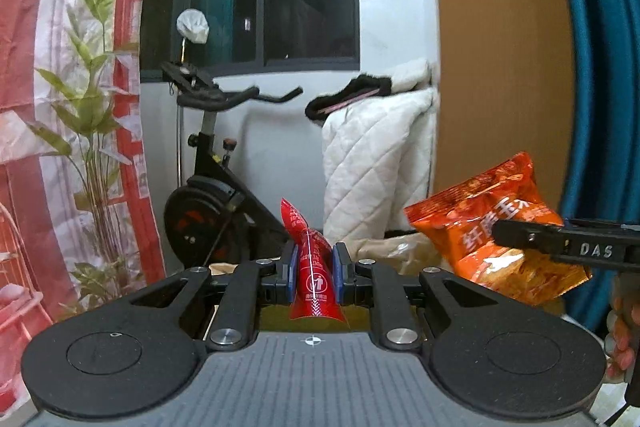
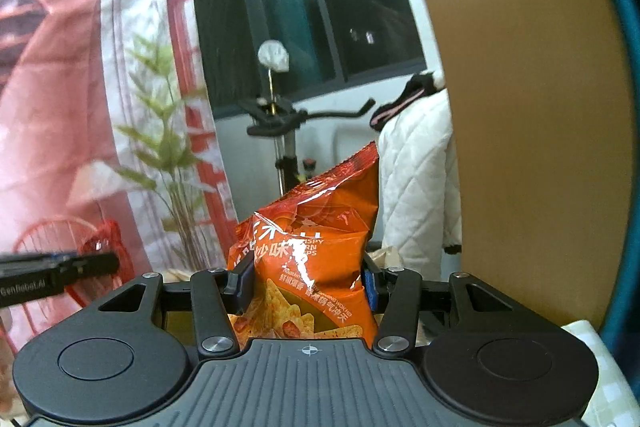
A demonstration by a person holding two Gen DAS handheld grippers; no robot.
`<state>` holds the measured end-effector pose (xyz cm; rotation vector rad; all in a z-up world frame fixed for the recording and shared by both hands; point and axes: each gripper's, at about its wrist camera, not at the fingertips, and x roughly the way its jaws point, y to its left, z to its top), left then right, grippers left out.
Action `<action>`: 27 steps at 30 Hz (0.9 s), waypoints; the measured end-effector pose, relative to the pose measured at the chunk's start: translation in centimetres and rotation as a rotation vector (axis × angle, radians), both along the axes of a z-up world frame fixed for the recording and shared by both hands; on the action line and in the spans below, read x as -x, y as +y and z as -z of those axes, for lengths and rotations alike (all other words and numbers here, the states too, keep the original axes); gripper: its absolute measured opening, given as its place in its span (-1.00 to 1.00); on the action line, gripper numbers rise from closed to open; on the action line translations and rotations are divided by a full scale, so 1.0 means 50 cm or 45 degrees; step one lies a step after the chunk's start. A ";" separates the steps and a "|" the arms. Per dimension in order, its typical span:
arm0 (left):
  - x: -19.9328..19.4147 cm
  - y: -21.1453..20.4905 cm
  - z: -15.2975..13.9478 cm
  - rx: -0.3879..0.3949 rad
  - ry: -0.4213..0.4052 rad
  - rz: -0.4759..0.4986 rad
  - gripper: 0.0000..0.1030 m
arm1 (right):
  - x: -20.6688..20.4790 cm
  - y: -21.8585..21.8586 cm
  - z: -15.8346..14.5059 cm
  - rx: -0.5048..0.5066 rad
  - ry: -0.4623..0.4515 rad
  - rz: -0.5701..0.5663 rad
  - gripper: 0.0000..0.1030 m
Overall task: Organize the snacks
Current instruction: 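Carry both items over the box and open both tools to drop them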
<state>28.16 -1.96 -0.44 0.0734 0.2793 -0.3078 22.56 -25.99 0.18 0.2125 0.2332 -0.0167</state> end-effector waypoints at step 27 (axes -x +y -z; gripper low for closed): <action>0.046 0.100 0.044 0.084 0.186 -0.088 0.18 | 0.040 0.027 0.061 0.087 0.135 -0.046 0.25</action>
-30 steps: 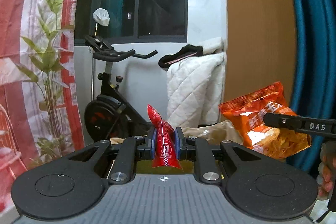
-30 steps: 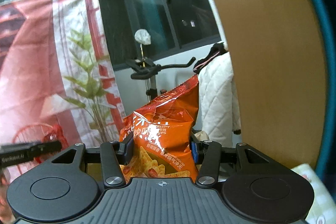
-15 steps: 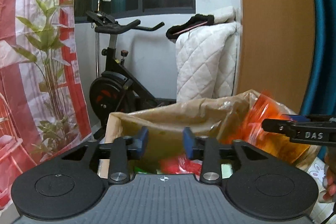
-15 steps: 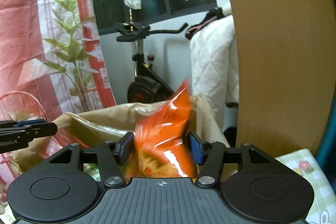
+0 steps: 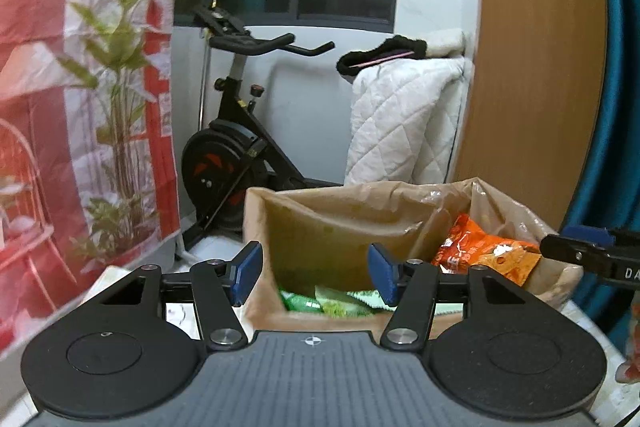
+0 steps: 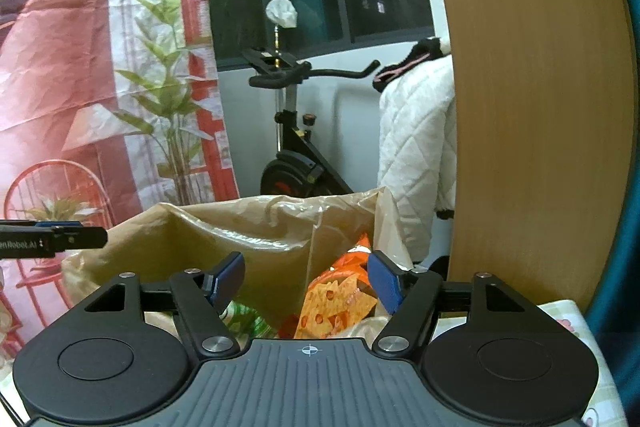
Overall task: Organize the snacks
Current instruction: 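Carry both items over the box and open both tools to drop them, then move both open tools back down toward the snack pile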
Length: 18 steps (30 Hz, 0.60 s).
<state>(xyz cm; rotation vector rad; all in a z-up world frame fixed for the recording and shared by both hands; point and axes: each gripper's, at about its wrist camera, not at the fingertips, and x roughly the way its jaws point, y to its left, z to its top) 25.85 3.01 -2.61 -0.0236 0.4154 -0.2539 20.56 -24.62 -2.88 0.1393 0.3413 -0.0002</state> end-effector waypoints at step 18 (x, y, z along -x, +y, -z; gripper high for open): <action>0.168 0.081 0.081 0.073 0.114 -0.048 0.18 | 0.172 0.008 0.070 -0.006 0.081 -0.070 0.25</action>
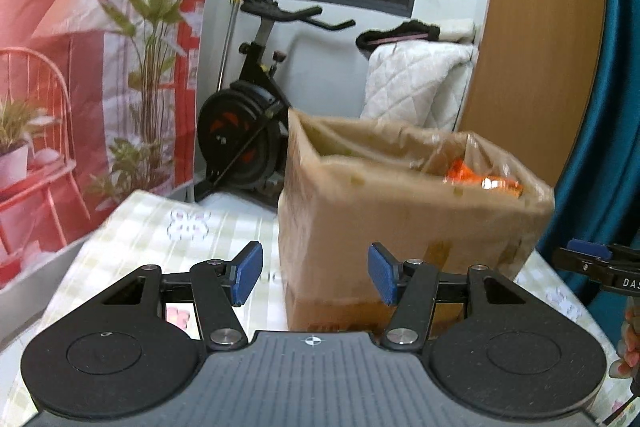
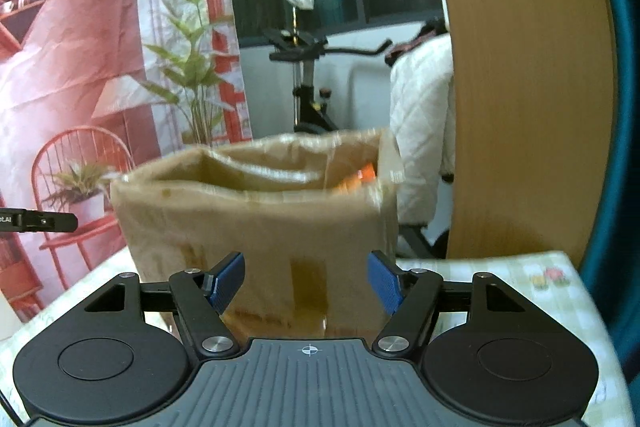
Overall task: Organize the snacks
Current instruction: 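Move both open tools back down toward the snack pile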
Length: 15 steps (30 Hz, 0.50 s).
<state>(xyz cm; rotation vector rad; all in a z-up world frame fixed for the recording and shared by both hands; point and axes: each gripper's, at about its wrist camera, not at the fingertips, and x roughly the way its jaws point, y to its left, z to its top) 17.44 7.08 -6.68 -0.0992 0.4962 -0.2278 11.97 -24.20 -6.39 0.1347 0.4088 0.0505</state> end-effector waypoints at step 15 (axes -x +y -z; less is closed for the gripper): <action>0.006 0.040 0.131 -0.034 0.167 -0.022 0.17 | -0.014 -0.001 0.216 -0.161 0.275 0.025 0.12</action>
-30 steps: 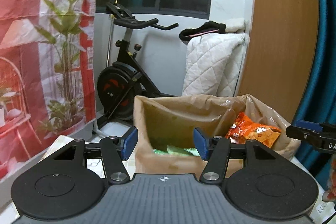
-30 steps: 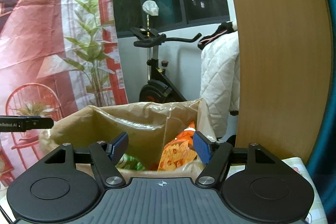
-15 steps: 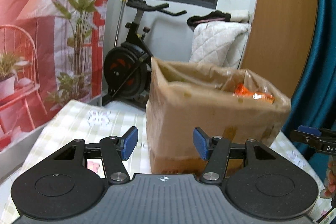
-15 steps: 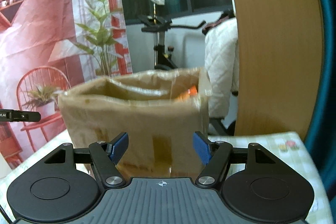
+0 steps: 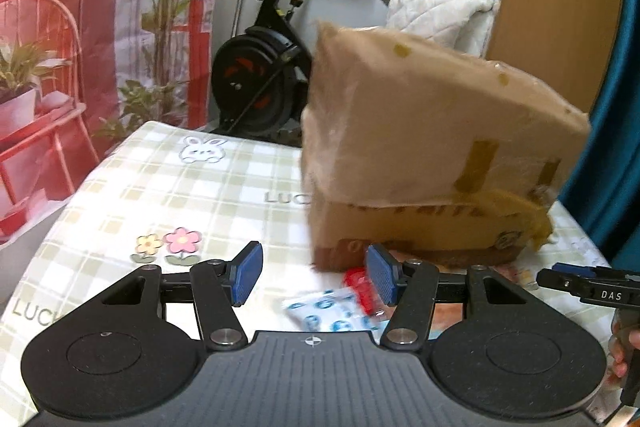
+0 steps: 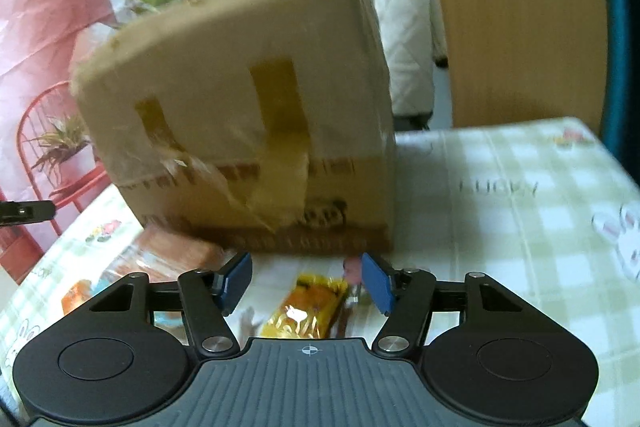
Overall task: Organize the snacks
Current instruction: 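Move both open tools back down toward the snack pile, then close the right tool on the yellow wrapped candy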
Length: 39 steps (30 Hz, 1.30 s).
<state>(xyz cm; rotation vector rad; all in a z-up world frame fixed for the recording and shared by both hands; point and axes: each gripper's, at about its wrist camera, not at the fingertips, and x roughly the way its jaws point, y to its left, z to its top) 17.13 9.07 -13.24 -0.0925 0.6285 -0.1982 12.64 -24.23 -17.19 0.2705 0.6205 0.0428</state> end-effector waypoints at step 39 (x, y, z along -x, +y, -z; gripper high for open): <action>-0.019 -0.040 0.077 0.031 0.129 0.039 0.15 | 0.006 0.044 0.083 0.033 -0.098 0.068 -0.38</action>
